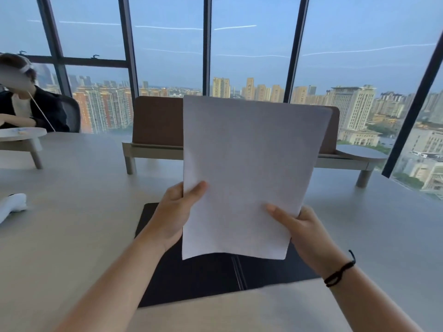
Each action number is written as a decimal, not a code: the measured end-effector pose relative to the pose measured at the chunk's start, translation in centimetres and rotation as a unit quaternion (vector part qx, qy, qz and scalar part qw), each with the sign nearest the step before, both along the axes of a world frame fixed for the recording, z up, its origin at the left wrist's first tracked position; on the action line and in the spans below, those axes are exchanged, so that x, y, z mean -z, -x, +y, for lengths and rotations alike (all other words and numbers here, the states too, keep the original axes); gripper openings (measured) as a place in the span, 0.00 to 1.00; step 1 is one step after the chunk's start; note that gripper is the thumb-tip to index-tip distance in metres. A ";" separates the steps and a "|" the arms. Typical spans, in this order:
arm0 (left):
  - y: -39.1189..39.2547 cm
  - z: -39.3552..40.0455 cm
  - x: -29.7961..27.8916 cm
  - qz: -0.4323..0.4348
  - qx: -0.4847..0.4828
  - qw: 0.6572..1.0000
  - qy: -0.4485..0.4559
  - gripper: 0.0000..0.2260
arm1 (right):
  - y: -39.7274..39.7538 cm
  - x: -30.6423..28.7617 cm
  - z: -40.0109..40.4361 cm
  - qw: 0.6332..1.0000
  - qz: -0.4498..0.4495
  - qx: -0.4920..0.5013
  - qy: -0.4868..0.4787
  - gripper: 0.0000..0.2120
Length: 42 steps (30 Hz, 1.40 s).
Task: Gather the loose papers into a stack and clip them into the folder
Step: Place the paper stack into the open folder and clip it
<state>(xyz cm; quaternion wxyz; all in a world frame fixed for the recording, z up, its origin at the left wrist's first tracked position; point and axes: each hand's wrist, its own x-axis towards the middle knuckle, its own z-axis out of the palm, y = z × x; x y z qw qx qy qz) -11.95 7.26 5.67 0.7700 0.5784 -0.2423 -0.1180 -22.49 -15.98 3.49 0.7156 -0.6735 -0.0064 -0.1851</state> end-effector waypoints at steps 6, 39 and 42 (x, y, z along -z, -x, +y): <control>1.8 -1.2 5.7 0.020 0.021 0.996 -0.086 0.16 | 0.7 3.1 -0.9 0.998 0.044 -0.020 -0.026 0.20; -7.8 -7.5 10.5 -0.303 -0.075 0.785 -0.535 0.28 | -2.6 4.6 -12.4 0.963 0.262 0.036 -0.053 0.12; -8.0 -7.9 10.4 -0.312 -0.077 0.774 -0.545 0.25 | -2.5 4.5 -12.8 0.962 0.262 0.047 -0.059 0.11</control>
